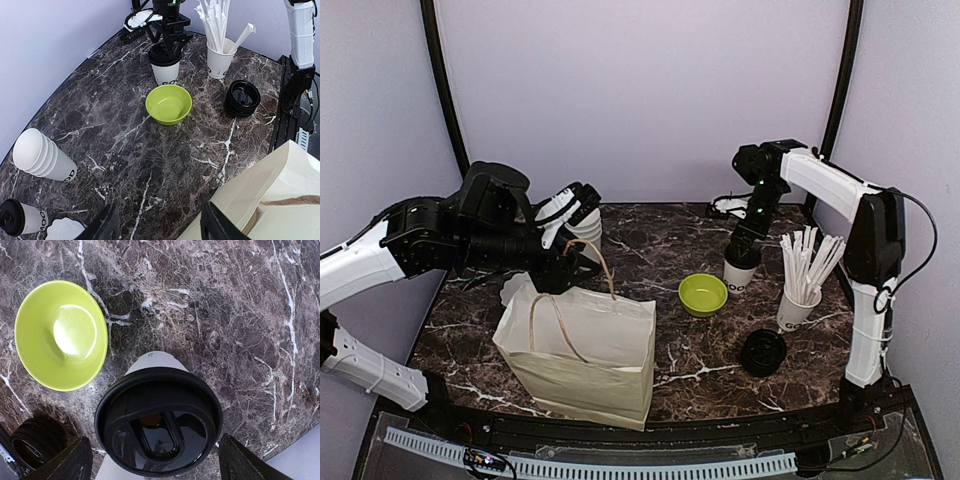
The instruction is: Pack the takeout coffee
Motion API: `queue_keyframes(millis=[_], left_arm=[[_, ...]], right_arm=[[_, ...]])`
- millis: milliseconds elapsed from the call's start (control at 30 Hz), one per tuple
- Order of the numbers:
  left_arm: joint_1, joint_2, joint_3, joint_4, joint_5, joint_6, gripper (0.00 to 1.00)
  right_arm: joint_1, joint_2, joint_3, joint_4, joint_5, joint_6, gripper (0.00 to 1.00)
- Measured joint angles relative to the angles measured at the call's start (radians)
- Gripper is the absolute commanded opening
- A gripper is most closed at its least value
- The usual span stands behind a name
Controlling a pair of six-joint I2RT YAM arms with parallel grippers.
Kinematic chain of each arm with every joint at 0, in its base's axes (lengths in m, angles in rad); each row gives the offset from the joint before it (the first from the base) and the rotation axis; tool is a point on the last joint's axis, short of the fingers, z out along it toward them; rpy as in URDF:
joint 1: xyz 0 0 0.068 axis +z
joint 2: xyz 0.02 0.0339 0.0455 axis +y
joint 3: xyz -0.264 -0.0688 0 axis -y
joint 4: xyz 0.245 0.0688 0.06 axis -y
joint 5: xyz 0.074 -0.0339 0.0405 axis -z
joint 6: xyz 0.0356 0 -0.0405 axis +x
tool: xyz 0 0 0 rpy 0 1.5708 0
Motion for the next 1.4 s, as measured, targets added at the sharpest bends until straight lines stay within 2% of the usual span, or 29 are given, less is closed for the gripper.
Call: queue_keyframes(millis=[233, 400, 800, 933, 1133, 1400], left_arm=[[0.0, -0.001, -0.008, 0.0, 0.0, -0.003, 0.58], [0.0, -0.002, -0.01, 0.0, 0.0, -0.003, 0.58], [0.0, -0.002, -0.01, 0.0, 0.008, -0.002, 0.58], [0.0, -0.001, -0.01, 0.0, 0.011, -0.002, 0.58], [0.0, 0.008, -0.008, -0.001, 0.017, -0.002, 0.49], [0.0, 0.049, 0.035, -0.007, 0.018, 0.014, 0.19]], right_arm=[[0.0, 0.022, 0.005, 0.0, 0.0, 0.0, 0.83], [0.0, 0.023, 0.006, 0.0, 0.0, 0.0, 0.76], [0.0, 0.021, -0.009, 0.016, 0.018, 0.003, 0.78], [0.0, 0.018, -0.019, 0.025, 0.023, 0.003, 0.72], [0.0, 0.011, -0.025, 0.031, 0.024, 0.007, 0.64], [0.005, -0.001, -0.025, 0.039, 0.025, 0.016, 0.59]])
